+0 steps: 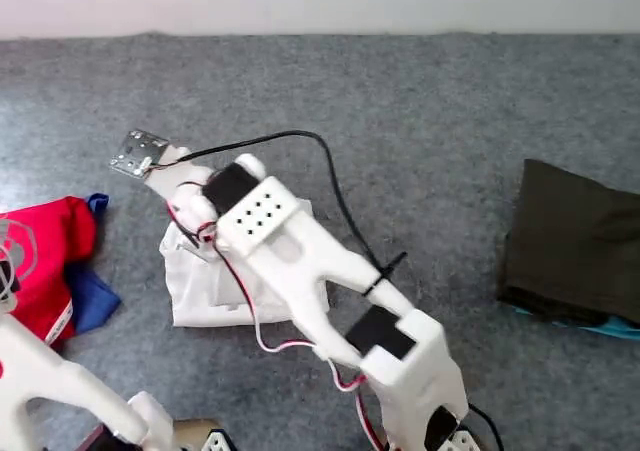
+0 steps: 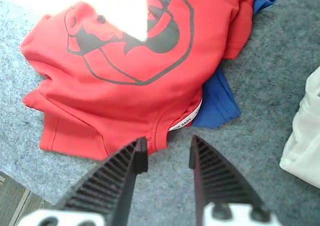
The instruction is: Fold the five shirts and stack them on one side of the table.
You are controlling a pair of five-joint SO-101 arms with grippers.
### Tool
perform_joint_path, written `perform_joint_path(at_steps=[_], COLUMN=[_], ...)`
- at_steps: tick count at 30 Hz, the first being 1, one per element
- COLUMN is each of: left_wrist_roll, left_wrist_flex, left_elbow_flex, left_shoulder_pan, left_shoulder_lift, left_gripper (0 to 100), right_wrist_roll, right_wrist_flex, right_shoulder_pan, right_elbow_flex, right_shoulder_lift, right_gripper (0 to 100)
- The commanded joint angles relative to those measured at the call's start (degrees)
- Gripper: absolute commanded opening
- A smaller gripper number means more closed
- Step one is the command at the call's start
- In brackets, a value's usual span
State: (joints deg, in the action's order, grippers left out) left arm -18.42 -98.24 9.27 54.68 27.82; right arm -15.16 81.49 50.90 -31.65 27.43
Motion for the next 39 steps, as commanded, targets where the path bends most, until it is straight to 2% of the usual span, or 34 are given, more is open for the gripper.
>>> perform_joint_path(at_steps=[1, 6, 12, 15, 18, 19, 21, 24, 28, 31, 35, 39], left_wrist_roll=[-0.3, -0.3, -0.3, -0.3, -0.3, -0.3, -0.3, -0.3, -0.3, -0.3, -0.3, -0.3], left_wrist_flex=[0.4, 0.6, 0.4, 0.4, 0.7, 0.7, 0.7, 0.7, 1.1, 2.2, 2.3, 2.1], left_elbow_flex=[-0.2, -0.2, -0.2, -0.2, -0.2, -0.2, -0.2, -0.6, -0.7, -0.7, -0.7, -0.7], left_shoulder_pan=[0.4, 0.3, 0.3, 0.2, 0.1, 0.1, 0.1, 0.7, 4.9, 8.2, 9.2, 9.2], left_shoulder_lift=[1.4, 1.3, 1.3, 1.3, 1.3, 1.3, 1.3, 1.3, 1.4, 1.4, 1.4, 1.4], left_gripper=[15, 15, 15, 15, 15, 15, 15, 15, 15, 15, 15, 15], right_wrist_roll=[0.2, 0.6, 0.2, -0.1, -4.5, -6.1, -6.8, -6.9, -6.8, -6.8, -7.0, -6.9], right_wrist_flex=[2.9, 9.7, 21.4, 21.4, 21.4, 21.5, 21.6, 21.5, 20.8, 15.9, 6.8, 2.2], right_shoulder_pan=[2.0, 4.1, 2.4, -0.5, -2.5, -2.9, -3.5, -2.9, 0.9, 4.5, 8.9, 9.5], right_elbow_flex=[-9.1, -21.1, -35.9, -35.2, -32.3, -30.1, -24.6, -16.7, -10.4, -10.1, -10.1, -12.8], right_shoulder_lift=[3.8, 11.0, 15.6, 15.1, 14.4, 14.1, 13.4, 10.8, 10.2, 13.5, 19.1, 22.0], right_gripper=[3.5, 25.7, 26.2, 20.4, 3.0, 0.0, 3.2, 1.1, 0.9, 0.9, 0.9, 0.9])
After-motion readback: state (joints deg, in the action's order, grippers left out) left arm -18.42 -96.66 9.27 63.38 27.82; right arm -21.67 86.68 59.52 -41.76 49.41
